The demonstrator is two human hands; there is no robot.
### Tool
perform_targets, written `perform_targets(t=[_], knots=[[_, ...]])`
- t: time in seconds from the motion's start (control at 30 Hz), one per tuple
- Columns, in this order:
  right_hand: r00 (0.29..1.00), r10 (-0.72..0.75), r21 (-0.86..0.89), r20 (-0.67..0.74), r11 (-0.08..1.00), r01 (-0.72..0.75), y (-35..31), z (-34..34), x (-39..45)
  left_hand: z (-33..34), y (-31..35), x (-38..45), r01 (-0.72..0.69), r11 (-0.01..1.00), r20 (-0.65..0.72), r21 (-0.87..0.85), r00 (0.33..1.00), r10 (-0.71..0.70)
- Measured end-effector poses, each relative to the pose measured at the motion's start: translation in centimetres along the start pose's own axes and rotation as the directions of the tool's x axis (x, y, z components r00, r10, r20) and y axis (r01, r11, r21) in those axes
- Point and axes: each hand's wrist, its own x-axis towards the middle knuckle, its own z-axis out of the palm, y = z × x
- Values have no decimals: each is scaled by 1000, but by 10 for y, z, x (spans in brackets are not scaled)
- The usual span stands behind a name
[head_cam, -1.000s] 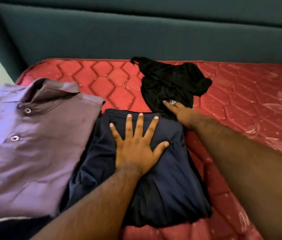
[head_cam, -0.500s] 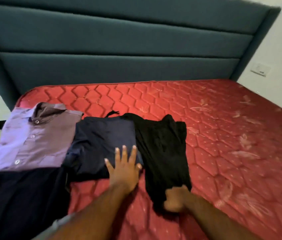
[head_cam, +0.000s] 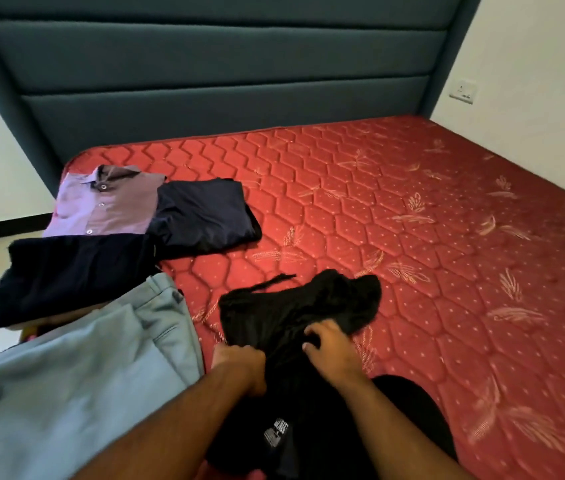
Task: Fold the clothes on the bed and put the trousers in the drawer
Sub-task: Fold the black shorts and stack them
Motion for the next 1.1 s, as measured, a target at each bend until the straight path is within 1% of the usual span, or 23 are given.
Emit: perform_targets(t=[0.03, 0.07, 0.1, 0.13, 0.17, 0.2, 0.23, 0.3, 0.33, 0.4, 0.47, 0.53, 0.6, 0.63, 0.7, 0.73, 0.77, 0.83, 0.87, 0.9, 0.97, 1.03, 1.1], knots=[[998, 13, -7, -65, 1000, -14, 1, -4, 1, -6, 1, -4, 22, 999, 45, 26, 999, -23], [995, 22, 3, -95, 1000, -22, -3, -9, -1, -11, 1, -6, 41, 999, 44, 26, 998, -42], [993, 18, 15, -120, 1000, -16, -3, -13, 3, -18, -1, -5, 46, 999, -16, -6, 999, -46], [991, 6, 17, -134, 1000, -4, -4, -16, 6, -22, -5, -5, 35, 998, -134, -54, 990, -42], [989, -8, 16, -148, 1000, 11, -3, -18, 11, -25, -10, -1, 12, 993, -267, -115, 963, -42], [988, -27, 22, -150, 999, 31, -2, -20, 15, -26, -16, 3, -14, 978, -362, -208, 930, -63], [986, -60, 38, -153, 997, 66, -1, -22, 22, -26, -23, 8, -38, 944, -408, -328, 907, -105], [979, -134, 34, -156, 989, 141, -1, -26, 40, -18, -36, 27, -57, 844, -384, -533, 905, -181], [975, -173, -9, -141, 985, 173, -2, -29, 49, -13, -42, 37, -75, 797, -359, -599, 915, -183], [970, -242, -186, -38, 955, 231, -7, -36, 72, -5, -47, 59, -134, 745, -339, -653, 932, -129], [955, -258, -338, 144, 894, 293, -13, -42, 96, -4, -44, 80, -153, 695, -303, -702, 948, -96], [912, -258, -394, 320, 839, 375, -19, -40, 117, -6, -39, 100, -129, 643, -269, -755, 955, -123], [871, -238, -402, 431, 813, 421, -25, -33, 135, -11, -36, 114, -80, 609, -227, -789, 959, -168], [864, -236, -391, 445, 817, 424, -28, -28, 144, -15, -35, 117, -47, 627, -215, -778, 957, -195], [865, -247, -378, 437, 822, 426, -34, -22, 155, -21, -31, 109, -14, 718, -251, -695, 942, -224], [855, -254, -357, 452, 827, 434, -39, -20, 161, -23, -28, 101, -61, 744, -292, -665, 939, -184], [838, -257, -328, 481, 834, 444, -42, -18, 164, -25, -25, 91, -147, 744, -328, -652, 939, -102], [784, -213, -335, 583, 816, 470, -49, -12, 167, -21, -24, 66, -317, 675, -346, -666, 933, 96], [765, -175, -391, 620, 776, 494, -54, -11, 164, -18, -25, 52, -359, 638, -334, -681, 928, 166], [771, -150, -460, 620, 726, 511, -59, -9, 160, -16, -28, 37, -390, 617, -339, -683, 918, 205], [818, -108, -577, 565, 657, 485, -62, -8, 149, -12, -33, 7, -436, 603, -365, -668, 898, 245], [856, -13, -653, 517, 641, 404, -56, -7, 139, -11, -39, -20, -447, 592, -371, -670, 893, 255], [878, 67, -687, 474, 652, 321, -48, -11, 124, -12, -52, -48, -432, 628, -359, -647, 900, 248]])
